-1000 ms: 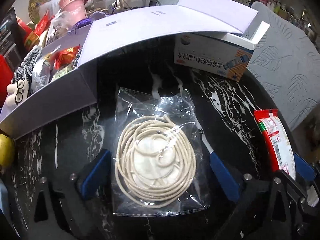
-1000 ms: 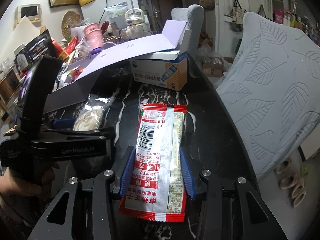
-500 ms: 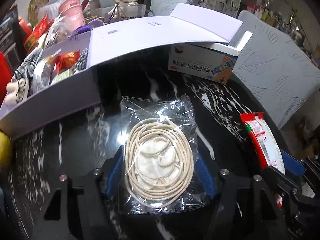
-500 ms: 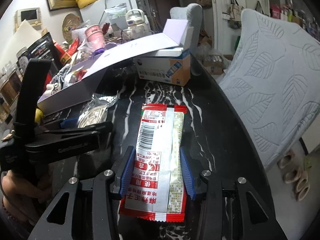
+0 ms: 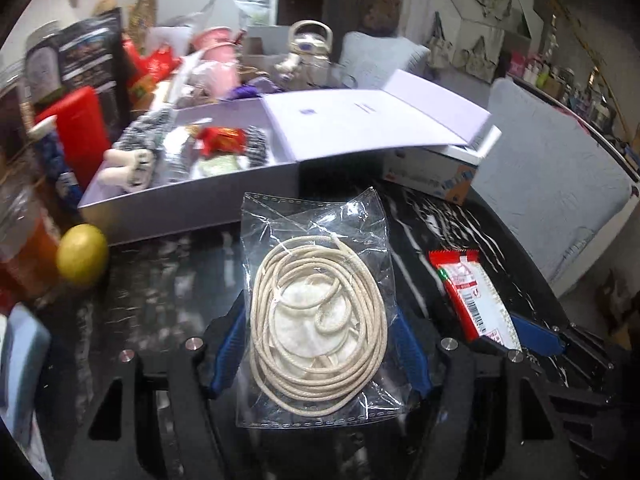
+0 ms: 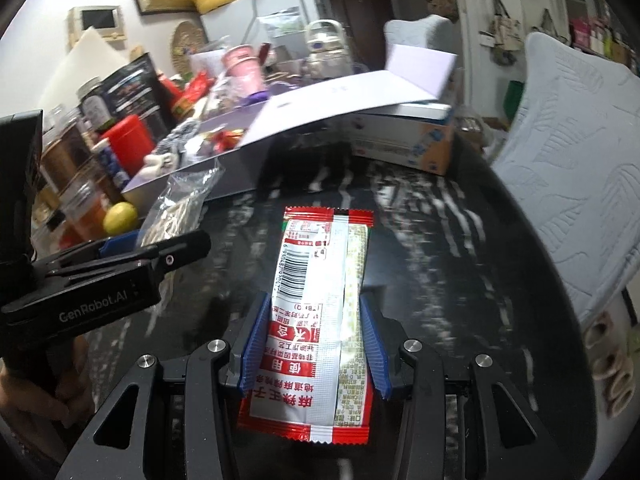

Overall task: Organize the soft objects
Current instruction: 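Lift the bagged cable and packet and carry both over the gift box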

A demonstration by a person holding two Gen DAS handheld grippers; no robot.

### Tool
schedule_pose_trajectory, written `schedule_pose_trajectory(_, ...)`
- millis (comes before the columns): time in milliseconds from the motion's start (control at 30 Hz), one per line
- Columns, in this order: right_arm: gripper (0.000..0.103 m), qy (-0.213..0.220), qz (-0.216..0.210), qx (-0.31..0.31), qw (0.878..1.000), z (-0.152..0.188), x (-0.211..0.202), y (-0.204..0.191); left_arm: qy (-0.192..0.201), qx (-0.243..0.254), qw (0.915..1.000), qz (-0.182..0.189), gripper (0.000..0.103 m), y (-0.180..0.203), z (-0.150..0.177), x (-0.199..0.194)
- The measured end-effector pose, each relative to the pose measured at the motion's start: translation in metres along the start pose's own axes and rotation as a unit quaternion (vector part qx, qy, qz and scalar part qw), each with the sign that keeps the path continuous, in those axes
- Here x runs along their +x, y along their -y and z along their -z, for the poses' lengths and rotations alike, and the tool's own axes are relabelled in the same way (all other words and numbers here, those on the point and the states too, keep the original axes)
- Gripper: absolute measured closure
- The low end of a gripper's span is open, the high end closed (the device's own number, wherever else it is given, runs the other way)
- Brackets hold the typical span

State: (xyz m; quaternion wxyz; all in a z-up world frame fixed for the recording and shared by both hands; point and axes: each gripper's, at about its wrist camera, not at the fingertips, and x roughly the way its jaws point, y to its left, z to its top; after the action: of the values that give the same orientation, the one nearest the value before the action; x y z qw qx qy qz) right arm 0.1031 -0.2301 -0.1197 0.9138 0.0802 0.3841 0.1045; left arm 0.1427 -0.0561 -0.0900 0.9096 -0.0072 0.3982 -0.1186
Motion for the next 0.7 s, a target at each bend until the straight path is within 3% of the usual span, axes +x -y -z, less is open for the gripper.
schedule_pose_trajectory(300,0.059,-0.01,-0.046,-0.022,0.999,0.003,0.01,-0.041,-0.004,-0.031,0.9992,-0.024,0.037,-0.039,0.016,-0.02)
schedule_pose_trajectory(700,0.059,0.004,-0.088,-0.051,0.995,-0.013,0.004,-0.082,0.031,-0.073,0.9961,-0.039,0.037,-0.077,0.012,-0.059)
